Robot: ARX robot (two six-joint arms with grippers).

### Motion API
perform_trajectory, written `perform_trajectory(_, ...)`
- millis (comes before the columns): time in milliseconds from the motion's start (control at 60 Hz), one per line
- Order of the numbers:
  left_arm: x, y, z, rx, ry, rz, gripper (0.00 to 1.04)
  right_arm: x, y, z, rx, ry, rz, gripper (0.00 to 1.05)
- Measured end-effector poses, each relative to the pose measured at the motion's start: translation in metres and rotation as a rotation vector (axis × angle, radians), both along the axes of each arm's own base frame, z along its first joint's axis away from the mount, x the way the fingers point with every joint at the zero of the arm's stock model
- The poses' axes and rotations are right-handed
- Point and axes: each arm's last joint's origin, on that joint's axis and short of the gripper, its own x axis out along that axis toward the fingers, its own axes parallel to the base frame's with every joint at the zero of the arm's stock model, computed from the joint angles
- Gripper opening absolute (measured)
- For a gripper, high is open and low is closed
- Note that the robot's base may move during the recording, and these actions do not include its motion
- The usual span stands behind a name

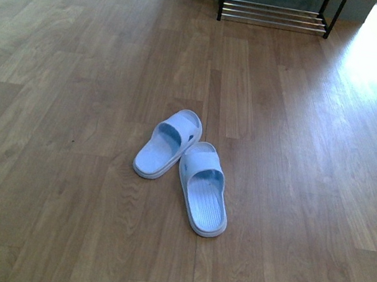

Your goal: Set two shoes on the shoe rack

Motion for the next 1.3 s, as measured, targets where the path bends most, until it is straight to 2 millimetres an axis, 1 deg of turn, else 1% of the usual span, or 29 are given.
perform_trajectory(1050,0.000,0.000,0.000,0.000,0.000,0.000,0.95,0.000,0.000,0.000,0.000,0.002,0.000,0.95)
perform_trajectory(1100,0.000,0.000,0.000,0.000,0.000,0.000,0.95,0.002,0.000,-0.003,-0.002,0.065,-0.052,0.95)
perform_trajectory(1134,0.000,0.000,0.000,0.000,0.000,0.001,0.95,0.005,0.000,-0.006,-0.005,0.111,-0.055,0.95)
perform_trajectory(1200,0.000,0.000,0.000,0.000,0.000,0.000,0.95,0.019,-0.004,-0.018,-0.024,0.239,-0.038,0.95)
perform_trajectory(1300,0.000,0.000,0.000,0.000,0.000,0.000,0.95,0.039,-0.011,-0.035,-0.051,0.359,0.004,0.95)
